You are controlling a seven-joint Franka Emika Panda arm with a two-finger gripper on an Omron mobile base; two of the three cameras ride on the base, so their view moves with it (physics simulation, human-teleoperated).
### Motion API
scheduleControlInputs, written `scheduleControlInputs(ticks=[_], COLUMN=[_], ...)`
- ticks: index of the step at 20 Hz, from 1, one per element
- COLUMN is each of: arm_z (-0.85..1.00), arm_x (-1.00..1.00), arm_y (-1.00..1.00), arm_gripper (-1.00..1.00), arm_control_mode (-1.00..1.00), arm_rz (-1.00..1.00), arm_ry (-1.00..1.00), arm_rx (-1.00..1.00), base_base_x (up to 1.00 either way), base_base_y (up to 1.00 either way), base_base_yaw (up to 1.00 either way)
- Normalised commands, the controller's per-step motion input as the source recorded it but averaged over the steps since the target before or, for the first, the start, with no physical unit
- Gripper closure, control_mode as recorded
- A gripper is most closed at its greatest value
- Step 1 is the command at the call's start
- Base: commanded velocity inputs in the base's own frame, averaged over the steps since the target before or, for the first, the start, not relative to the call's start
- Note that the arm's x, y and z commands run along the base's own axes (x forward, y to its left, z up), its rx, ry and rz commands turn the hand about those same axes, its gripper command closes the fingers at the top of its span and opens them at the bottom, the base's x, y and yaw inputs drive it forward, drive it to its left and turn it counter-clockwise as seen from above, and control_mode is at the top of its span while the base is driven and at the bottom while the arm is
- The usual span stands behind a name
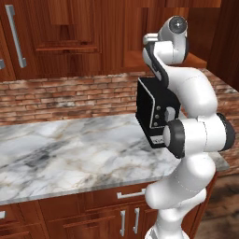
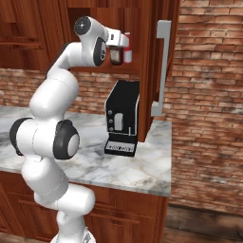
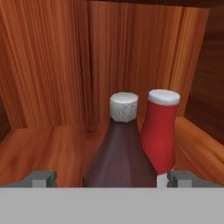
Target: Take 2 condiments from the cabinet and move them on the counter near the stove.Make sure the condiments are lined up with each other, next to each other.
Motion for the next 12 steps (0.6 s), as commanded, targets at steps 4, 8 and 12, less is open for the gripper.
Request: scheduleControlInputs(ticks=[4, 8, 12], arm_z=[-0.06, -0.10, -0.03], arm_x=[0.27, 0.20, 0.14], arm_y=[-0.06, 0.00, 0.00], arm_gripper=[-1.00, -1.00, -1.00], arm_control_mode=[-1.00, -1.00, -1.00], arm_rz=[0.00, 0.00, 0.00], arm_ry=[0.00, 0.00, 0.00], arm_rx=[0.00, -0.01, 0.00], base_base_x=[0.00, 0.00, 0.00], base_base_y=[0.00, 0.00, 0.00], base_base_yaw=[0.00, 0.00, 0.00])
